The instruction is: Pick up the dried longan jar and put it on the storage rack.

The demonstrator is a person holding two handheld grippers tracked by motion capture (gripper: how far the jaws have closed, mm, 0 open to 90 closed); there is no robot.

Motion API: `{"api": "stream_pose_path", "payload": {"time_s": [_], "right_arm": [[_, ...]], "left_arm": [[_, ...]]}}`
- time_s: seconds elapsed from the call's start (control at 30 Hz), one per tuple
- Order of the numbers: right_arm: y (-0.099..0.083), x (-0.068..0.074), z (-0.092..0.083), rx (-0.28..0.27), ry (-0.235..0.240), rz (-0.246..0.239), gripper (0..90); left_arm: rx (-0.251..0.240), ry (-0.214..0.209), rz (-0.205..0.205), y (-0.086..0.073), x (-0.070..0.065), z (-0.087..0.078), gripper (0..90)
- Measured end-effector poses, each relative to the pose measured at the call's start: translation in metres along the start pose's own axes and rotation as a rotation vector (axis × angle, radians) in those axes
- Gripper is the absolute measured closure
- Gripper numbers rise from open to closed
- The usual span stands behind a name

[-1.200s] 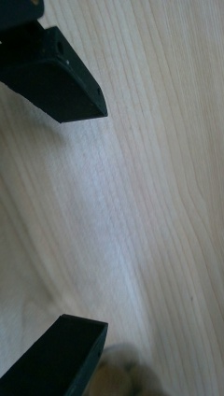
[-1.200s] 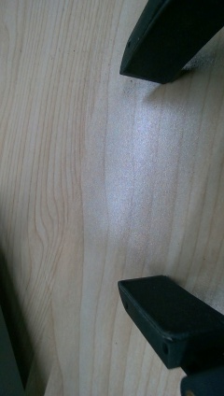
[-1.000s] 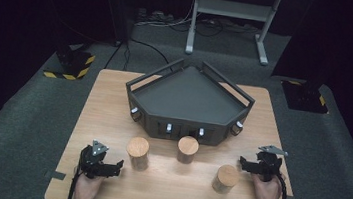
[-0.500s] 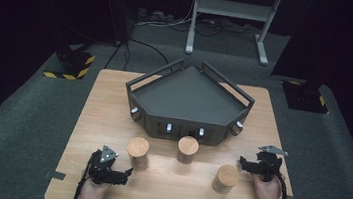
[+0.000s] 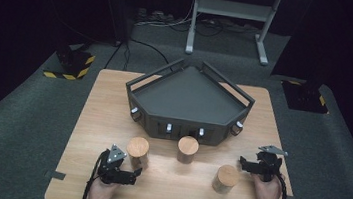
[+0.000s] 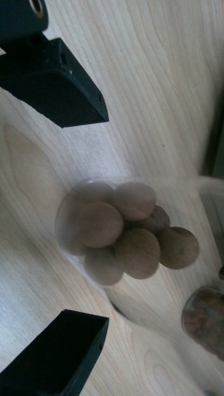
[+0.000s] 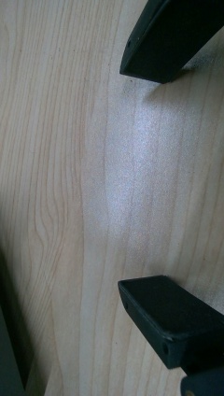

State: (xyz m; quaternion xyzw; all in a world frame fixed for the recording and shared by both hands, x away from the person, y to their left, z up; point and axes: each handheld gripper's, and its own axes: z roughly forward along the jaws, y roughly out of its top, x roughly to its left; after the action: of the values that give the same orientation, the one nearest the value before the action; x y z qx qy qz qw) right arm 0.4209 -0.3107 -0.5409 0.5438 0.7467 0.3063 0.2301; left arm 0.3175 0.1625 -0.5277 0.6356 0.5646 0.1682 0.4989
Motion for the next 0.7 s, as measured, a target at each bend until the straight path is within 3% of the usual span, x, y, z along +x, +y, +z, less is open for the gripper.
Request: {"api": "stream_pose_path", "payload": {"time_s": [0.43, 0.7], "right_arm": [[0.0, 0.0, 0.0, 0.0, 0.0, 0.0, 0.3], [0.0, 0.0, 0.0, 0.0, 0.0, 0.0, 0.3]], "left_arm": [[-0.033, -0.007, 0.019, 0.006, -0.011, 0.011, 8.0], [-0.066, -0.004, -0.005, 0.011, -0.016, 0.015, 11.1]]}}
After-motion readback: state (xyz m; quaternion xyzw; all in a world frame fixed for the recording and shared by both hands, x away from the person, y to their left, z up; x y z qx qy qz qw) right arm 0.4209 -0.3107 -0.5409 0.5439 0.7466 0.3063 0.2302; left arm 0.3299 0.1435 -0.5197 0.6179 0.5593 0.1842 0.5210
